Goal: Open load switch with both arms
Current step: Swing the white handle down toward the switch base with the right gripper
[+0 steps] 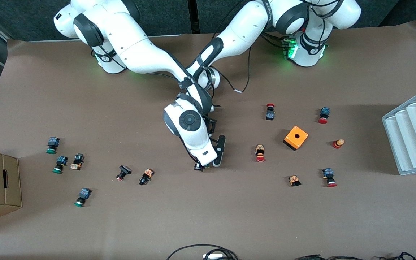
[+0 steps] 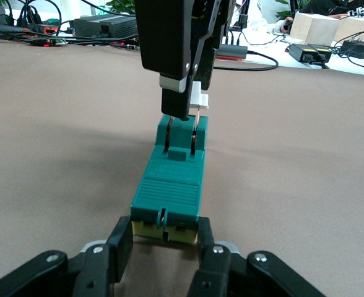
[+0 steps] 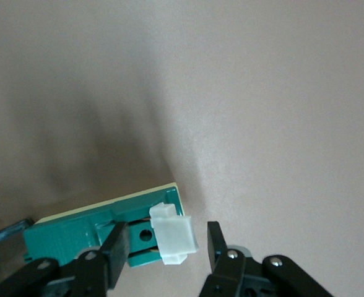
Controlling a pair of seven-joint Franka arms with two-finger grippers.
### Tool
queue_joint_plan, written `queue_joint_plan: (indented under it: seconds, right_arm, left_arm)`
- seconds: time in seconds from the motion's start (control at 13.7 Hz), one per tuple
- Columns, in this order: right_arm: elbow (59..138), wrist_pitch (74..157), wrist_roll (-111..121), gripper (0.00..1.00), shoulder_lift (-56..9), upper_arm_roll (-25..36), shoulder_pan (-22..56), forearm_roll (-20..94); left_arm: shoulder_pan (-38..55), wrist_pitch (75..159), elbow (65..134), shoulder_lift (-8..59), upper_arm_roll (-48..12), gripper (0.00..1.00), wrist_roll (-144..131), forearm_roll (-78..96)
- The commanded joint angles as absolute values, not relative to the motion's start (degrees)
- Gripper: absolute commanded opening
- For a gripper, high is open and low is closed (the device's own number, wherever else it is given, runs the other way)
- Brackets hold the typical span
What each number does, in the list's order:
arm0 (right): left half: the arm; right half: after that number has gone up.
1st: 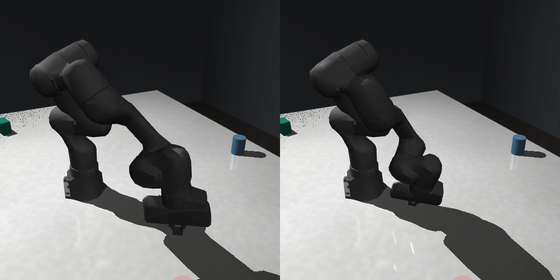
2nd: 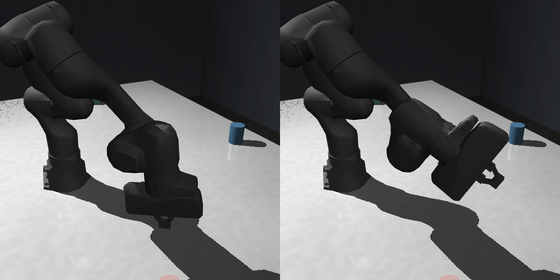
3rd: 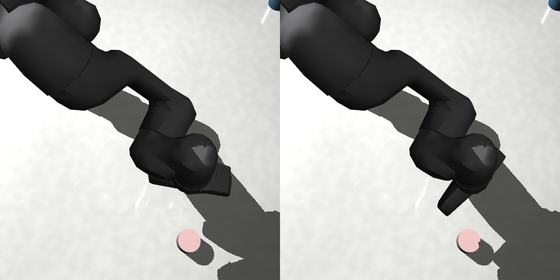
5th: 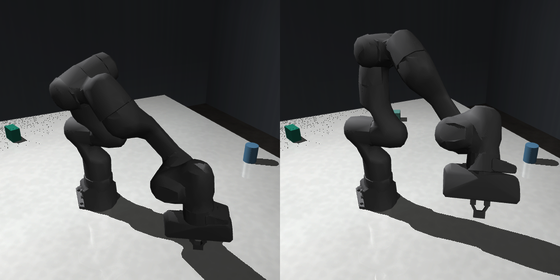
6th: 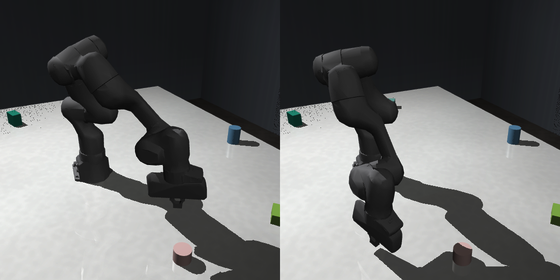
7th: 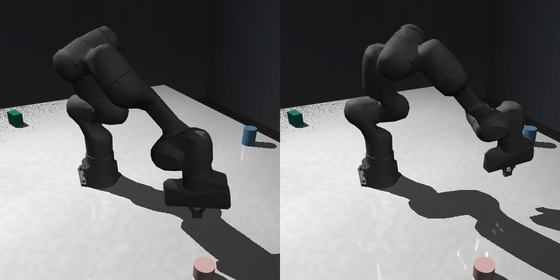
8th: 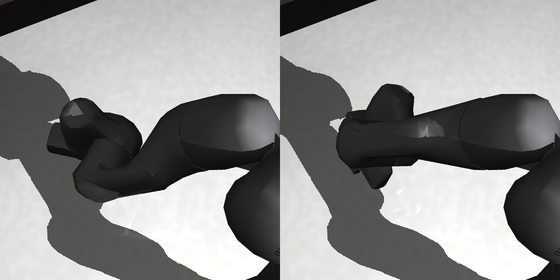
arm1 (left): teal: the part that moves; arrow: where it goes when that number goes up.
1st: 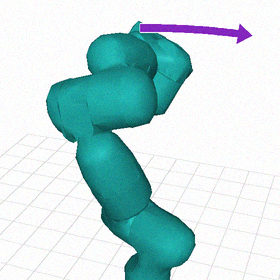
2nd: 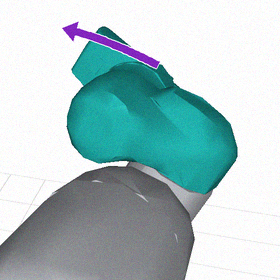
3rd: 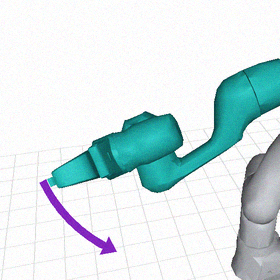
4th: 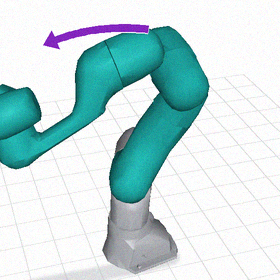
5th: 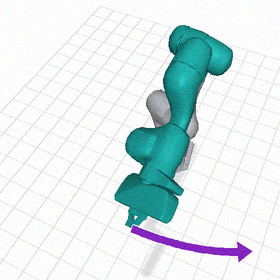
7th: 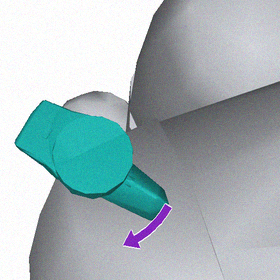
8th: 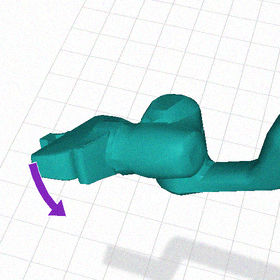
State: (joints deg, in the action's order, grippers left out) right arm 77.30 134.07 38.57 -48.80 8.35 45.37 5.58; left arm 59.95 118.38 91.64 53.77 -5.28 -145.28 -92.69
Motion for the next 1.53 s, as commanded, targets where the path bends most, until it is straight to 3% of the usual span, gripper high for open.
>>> queue_joint_plan:
  seconds: [0.0,1.46]
  right_arm:
    - [77.96,133.15,38.32,0.56,-47.99,8.09,45.35,5.1]
    - [83.14,133.07,38.32,0.56,-43.68,8.0,46.05,5.1]
  left_arm:
    - [60.56,117.95,91.58,54.76,-4.83,0.46,-146.43,-92.72]
    - [60.56,117.95,91.67,54.76,-4.83,0.46,-146.43,-92.72]
